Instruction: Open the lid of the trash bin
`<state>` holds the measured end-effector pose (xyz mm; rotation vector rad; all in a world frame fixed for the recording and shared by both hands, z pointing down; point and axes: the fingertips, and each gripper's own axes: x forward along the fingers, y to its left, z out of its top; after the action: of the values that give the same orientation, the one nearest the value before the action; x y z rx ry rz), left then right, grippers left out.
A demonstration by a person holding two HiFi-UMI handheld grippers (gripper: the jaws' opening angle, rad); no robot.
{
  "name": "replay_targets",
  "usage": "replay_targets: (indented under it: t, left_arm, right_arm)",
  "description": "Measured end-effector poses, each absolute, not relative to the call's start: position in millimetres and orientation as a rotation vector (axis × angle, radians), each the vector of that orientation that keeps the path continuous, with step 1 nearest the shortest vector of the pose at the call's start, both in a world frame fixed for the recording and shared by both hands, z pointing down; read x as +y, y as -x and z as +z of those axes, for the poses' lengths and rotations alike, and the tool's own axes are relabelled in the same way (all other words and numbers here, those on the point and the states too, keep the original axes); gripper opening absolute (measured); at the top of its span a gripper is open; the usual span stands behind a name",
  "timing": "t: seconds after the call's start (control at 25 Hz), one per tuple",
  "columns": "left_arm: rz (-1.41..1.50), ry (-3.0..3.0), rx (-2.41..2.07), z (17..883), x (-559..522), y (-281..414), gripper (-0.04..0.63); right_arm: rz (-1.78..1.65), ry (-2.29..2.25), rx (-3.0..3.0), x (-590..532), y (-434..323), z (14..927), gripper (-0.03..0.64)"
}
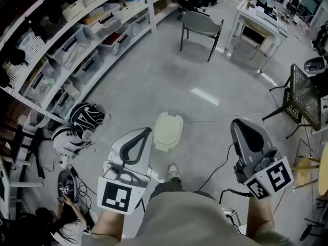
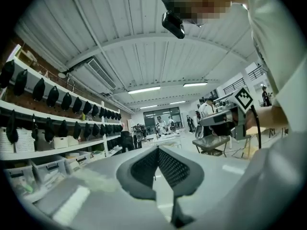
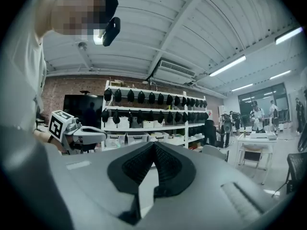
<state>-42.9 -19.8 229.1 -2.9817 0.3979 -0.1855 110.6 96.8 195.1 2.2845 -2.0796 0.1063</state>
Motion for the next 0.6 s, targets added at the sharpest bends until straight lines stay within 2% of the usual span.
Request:
replay_targets:
  t: [0.6]
  left_arm:
    - [-0.295,3.000,0.615,259,-118,22,0.002]
  right_arm:
    - [0.228,-2.099,-2.192,-18,-147,229,0.003]
